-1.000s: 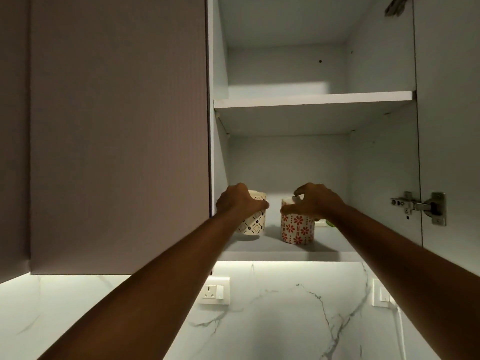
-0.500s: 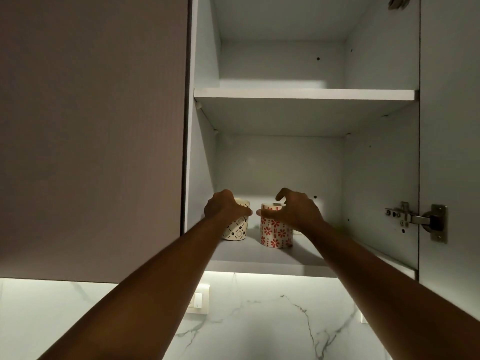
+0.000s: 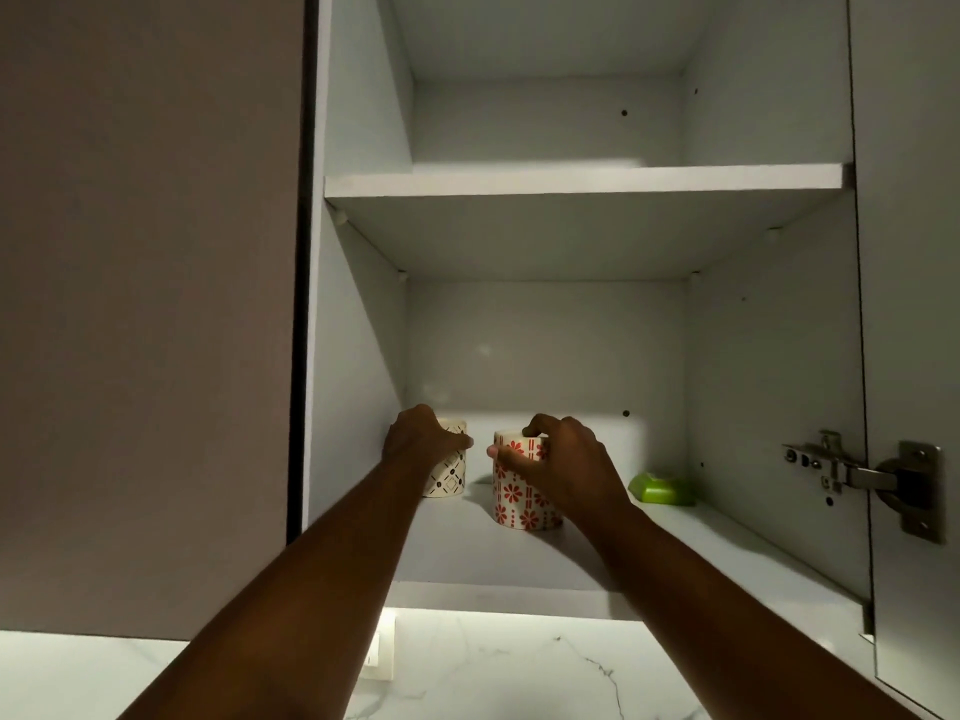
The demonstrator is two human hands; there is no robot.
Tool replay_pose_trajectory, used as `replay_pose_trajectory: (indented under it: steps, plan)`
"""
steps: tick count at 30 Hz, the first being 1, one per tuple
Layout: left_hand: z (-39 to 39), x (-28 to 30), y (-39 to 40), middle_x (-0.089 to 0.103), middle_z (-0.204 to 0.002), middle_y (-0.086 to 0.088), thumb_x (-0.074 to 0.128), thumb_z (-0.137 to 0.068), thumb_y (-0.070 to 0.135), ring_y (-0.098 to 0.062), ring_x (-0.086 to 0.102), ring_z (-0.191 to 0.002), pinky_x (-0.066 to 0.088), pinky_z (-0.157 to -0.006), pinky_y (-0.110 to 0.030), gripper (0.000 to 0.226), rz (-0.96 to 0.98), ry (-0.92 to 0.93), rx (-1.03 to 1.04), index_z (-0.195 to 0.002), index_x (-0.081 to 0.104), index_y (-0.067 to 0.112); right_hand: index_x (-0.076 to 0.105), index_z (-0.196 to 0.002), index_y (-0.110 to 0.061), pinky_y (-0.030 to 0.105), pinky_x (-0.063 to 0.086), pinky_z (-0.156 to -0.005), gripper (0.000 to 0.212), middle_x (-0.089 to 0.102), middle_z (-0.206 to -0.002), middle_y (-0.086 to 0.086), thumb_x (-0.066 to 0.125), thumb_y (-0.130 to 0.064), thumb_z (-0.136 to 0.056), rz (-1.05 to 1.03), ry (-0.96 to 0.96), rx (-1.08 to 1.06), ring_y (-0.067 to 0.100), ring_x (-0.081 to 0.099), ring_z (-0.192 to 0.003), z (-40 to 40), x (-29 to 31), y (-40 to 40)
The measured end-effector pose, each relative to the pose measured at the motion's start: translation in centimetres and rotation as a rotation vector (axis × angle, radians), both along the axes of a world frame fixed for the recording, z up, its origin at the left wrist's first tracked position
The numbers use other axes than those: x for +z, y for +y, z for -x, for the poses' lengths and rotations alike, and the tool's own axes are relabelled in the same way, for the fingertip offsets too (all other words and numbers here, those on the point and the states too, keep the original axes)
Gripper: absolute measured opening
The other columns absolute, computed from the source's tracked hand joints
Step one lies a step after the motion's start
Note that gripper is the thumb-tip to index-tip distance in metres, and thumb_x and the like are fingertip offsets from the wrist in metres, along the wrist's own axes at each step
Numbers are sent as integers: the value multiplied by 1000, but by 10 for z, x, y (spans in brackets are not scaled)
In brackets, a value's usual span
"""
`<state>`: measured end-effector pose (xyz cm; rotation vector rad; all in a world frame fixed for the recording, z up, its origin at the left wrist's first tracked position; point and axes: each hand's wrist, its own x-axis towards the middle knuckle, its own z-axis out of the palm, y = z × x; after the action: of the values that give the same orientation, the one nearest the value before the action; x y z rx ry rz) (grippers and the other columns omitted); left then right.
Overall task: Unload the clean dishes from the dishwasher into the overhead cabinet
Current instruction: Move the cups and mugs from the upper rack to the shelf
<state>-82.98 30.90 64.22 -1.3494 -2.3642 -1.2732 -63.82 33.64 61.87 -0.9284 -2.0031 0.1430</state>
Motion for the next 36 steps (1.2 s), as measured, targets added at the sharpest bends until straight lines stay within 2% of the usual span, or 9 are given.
replay_pose_trajectory:
  steps: [3,6,9,12,14,17,21,27,36]
  plan:
    - [3,-3,8,71,-104,-14,81,-68,50,-28,68,-87,54,-73,-30,59,-25,-19,-3,-103,64,6,66,-108,-19,25,37,-66,60,61,-104,4,67,-70,-76,-1,15,17,15,54,-83,2,0,3]
    - [4,-2,8,71,-101,-14,82,-65,55,-23,64,-75,50,-64,-27,66,-9,-19,-4,-102,62,5,65,-108,-19,25,36,-64,59,60,-103,5,66,-70,-77,-3,20,18,16,52,-83,3,-1,4]
    - [3,-5,6,68,-110,-15,80,-65,60,-27,66,-89,48,-67,-27,76,-10,-28,-22,-111,58,3,64,-114,-20,26,38,-72,61,61,-109,7,66,-69,-77,2,6,10,17,52,-88,3,-2,4]
    - [0,-9,0,59,-125,-17,80,-65,61,-32,60,-112,48,-78,-31,90,-30,-7,-8,-126,46,5,62,-121,-24,28,40,-77,60,60,-115,8,67,-66,-79,5,3,0,23,58,-103,2,-4,4]
    - [-2,-7,-8,54,-130,-18,78,-66,61,-34,56,-118,49,-86,-35,93,-36,49,4,-131,42,6,60,-125,-27,32,46,-81,59,61,-115,6,65,-65,-80,2,-12,-20,25,61,-105,2,-5,3]
    - [-9,0,-26,51,-133,-19,76,-74,55,-35,53,-120,48,-91,-38,85,-18,159,11,-134,40,8,58,-127,-30,38,53,-86,61,64,-113,5,64,-64,-78,0,-68,-24,26,64,-101,4,-5,-1]
    - [-19,6,-57,49,-135,-18,73,-81,47,-35,51,-122,45,-93,-38,74,17,252,-3,-138,41,11,58,-129,-28,37,55,-85,67,66,-113,6,66,-61,-72,46,-116,63,25,65,-100,12,-2,-9]
    - [-20,4,-111,52,-137,-12,79,-80,27,-27,51,-124,42,-99,-33,73,-6,189,-100,-143,42,18,57,-136,-17,34,53,-91,70,64,-130,8,81,-43,-75,127,-125,169,25,63,-114,37,12,-16]
    - [-43,-18,-142,56,-134,-11,76,-83,17,-28,57,-119,48,-94,-33,68,-53,98,-88,-142,43,11,56,-129,-10,31,53,-84,71,65,-124,12,86,-40,-72,178,-36,223,28,66,-108,70,11,-27]
